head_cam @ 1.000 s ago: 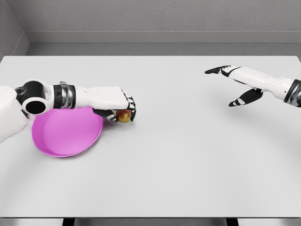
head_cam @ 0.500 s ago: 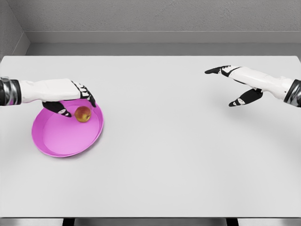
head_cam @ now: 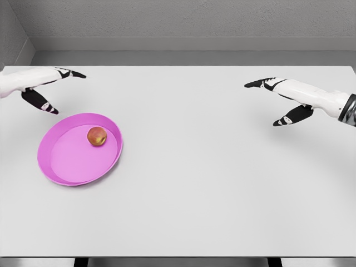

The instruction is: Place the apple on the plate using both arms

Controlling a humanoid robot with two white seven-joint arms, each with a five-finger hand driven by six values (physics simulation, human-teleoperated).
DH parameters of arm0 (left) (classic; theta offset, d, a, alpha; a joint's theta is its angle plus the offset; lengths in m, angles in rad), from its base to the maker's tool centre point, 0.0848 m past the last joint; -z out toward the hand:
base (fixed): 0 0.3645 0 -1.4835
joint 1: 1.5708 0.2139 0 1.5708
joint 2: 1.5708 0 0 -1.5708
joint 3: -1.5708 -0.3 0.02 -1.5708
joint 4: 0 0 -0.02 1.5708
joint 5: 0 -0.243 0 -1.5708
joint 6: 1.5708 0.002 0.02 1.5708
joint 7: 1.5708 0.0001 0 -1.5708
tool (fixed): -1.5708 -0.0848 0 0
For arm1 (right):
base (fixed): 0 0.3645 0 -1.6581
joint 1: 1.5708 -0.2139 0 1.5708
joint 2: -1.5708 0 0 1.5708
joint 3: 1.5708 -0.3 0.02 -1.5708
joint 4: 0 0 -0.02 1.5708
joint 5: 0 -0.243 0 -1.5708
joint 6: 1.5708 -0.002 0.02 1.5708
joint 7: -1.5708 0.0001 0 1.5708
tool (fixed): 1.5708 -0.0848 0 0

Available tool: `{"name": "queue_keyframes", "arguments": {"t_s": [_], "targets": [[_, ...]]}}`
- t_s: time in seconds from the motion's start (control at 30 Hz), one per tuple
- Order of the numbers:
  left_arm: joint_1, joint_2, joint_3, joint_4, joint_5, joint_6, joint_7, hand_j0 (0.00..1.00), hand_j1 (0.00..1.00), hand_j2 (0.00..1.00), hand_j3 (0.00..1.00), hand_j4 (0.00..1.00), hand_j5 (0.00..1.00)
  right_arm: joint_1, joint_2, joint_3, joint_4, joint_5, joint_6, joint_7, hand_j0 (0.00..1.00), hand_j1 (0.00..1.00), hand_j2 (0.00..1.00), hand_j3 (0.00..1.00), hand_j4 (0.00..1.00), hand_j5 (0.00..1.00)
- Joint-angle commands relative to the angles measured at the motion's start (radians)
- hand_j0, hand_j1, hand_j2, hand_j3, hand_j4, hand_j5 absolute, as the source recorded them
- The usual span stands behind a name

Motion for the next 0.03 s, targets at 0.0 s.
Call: {"name": "queue_keyframes", "arguments": {"t_s": [0.0], "targets": [[0.000,-0.004,0.007,0.032,0.009,0.002,0.000,1.00,1.00,1.00,1.00,1.00,1.00,0.000,-0.001,0.000,0.000,-0.007,0.003,0.000,1.00,1.00,1.00,1.00,1.00,1.00]]}}
